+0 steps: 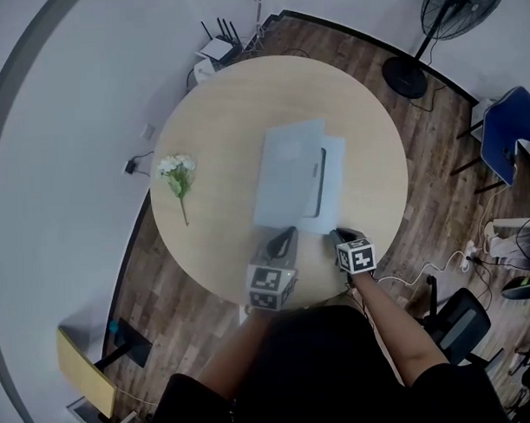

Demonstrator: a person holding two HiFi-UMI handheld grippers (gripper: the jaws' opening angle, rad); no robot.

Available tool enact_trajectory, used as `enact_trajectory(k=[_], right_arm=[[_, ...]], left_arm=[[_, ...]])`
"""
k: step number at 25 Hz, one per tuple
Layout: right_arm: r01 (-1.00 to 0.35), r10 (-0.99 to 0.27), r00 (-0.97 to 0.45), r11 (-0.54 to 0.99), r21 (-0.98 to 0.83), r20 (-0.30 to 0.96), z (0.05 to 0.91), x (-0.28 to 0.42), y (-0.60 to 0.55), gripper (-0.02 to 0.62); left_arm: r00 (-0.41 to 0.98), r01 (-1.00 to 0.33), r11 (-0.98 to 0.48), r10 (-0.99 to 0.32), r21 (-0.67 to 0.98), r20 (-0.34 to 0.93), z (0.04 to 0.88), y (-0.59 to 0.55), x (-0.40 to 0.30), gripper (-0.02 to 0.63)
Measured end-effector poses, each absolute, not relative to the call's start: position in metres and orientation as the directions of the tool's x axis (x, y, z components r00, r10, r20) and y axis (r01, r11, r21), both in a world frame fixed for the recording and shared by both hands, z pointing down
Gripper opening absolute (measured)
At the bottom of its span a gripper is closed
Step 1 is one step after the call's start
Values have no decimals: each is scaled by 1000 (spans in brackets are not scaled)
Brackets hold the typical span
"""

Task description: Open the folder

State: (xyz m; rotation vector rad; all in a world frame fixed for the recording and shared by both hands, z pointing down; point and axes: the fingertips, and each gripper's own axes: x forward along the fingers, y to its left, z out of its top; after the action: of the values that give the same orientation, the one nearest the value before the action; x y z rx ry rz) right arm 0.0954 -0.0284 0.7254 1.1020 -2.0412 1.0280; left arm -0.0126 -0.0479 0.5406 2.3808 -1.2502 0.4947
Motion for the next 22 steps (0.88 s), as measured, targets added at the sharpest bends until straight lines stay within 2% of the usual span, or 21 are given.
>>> enact_trajectory(k=[9, 12, 22], right_arm=[[-910, -440, -400, 296, -290, 804, 719, 82, -24, 11], [-916, -449, -380, 304, -262, 809, 712, 70, -26, 3], [-890, -453, -439, 334, -309, 776, 697, -1, -27, 2]], left_arm=[[394, -919, -361, -822, 158, 411, 505, -66, -129, 2], [331, -942, -326, -853, 82, 405, 500, -73, -163, 2], [185, -981, -191, -879, 31, 440, 527, -84, -259, 2]])
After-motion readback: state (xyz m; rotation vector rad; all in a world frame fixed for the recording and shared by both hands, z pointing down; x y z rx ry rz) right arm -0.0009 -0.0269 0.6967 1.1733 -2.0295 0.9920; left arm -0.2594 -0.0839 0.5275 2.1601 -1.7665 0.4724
